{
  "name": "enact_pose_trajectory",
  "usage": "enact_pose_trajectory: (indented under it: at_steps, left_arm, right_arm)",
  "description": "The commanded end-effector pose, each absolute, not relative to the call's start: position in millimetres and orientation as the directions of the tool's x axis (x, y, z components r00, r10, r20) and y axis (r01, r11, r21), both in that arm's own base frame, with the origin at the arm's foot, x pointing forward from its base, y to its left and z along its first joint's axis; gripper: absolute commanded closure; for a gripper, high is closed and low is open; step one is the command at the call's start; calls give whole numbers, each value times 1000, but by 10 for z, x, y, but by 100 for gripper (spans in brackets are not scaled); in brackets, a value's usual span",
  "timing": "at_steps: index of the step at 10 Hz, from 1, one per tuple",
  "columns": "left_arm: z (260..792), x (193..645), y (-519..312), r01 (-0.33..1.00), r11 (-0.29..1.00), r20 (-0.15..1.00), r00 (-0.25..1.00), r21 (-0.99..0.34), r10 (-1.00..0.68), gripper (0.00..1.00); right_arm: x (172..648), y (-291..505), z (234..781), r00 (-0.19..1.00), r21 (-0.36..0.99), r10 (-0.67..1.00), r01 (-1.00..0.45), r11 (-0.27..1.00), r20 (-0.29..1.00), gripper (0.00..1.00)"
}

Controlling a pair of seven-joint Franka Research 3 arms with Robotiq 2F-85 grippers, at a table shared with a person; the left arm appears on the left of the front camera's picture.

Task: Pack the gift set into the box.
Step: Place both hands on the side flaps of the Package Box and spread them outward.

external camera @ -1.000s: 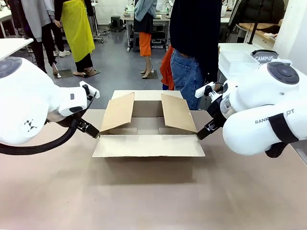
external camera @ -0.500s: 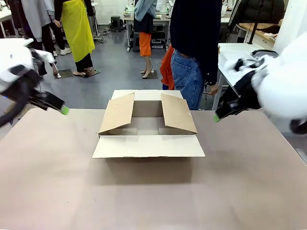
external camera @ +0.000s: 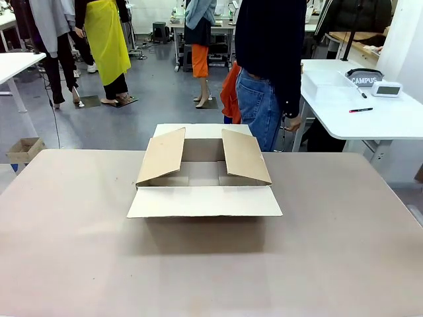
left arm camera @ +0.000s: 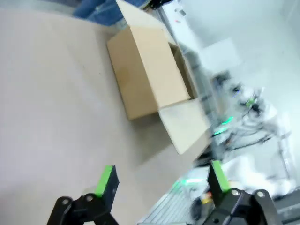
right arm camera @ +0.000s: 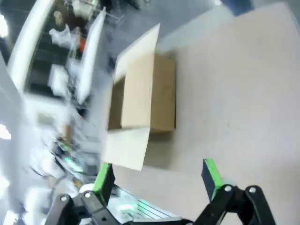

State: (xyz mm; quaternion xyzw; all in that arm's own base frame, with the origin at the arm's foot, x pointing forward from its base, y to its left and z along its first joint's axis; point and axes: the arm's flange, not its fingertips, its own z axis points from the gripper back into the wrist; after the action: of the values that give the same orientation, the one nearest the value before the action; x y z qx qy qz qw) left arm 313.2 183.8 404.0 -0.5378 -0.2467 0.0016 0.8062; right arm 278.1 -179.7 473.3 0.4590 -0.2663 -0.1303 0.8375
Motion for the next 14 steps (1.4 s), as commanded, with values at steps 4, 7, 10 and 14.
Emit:
enact_pose_trajectory:
  at_steps: [4, 7, 10, 14]
  left_arm:
    - [3746, 3024, 2168, 187, 307, 302, 870, -933, 389, 0]
    - [3573, 3107, 2194, 136, 256, 237, 875, -957, 422, 0]
    - [4491, 3434, 1215, 306, 485, 413, 902, -819, 127, 0]
    - [5192, 4109, -980, 486, 708, 365, 870, -513, -332, 0]
  right_arm:
    - [2578, -2234, 4405, 770, 905, -595, 55, 421, 230, 0]
    - [2602, -2298, 4250, 763, 920, -624, 106, 377, 168, 0]
    - [3276, -964, 4786, 873, 631, -307, 0, 776, 378, 0]
    - [3729, 1444, 4421, 855, 295, 246, -406, 865, 456, 0]
